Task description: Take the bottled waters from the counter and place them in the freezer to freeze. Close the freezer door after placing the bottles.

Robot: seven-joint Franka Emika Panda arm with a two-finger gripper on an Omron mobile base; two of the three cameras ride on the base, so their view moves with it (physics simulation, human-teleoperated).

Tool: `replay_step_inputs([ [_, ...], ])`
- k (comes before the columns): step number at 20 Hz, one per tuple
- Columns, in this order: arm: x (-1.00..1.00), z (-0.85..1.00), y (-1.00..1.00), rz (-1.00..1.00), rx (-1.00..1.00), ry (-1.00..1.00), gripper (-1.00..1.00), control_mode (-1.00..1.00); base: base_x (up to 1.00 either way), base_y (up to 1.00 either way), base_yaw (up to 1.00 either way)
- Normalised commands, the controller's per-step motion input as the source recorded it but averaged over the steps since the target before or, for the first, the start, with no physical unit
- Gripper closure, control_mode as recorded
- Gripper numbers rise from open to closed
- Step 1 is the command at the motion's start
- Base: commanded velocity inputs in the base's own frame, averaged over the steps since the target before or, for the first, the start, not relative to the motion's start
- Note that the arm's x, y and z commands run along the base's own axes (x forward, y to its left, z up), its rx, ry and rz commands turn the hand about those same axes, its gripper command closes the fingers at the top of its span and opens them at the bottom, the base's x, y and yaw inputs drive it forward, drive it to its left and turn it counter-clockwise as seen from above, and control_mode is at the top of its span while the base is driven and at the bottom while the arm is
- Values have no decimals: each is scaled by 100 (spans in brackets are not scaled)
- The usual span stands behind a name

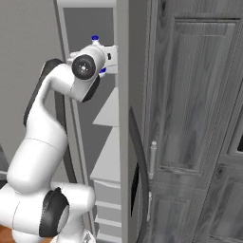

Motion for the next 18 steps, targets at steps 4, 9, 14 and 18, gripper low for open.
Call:
replay_step_inputs([
  [4,42,9,0,0,1,0,100,-100,0,0,0],
  [9,42,0,0,0,4,0,100,-100,0,0,0],
  [14,38,-13,0,0,2,0,100,-100,0,0,0],
  [18,34,-24,2,0,0,0,100,-100,0,0,0],
])
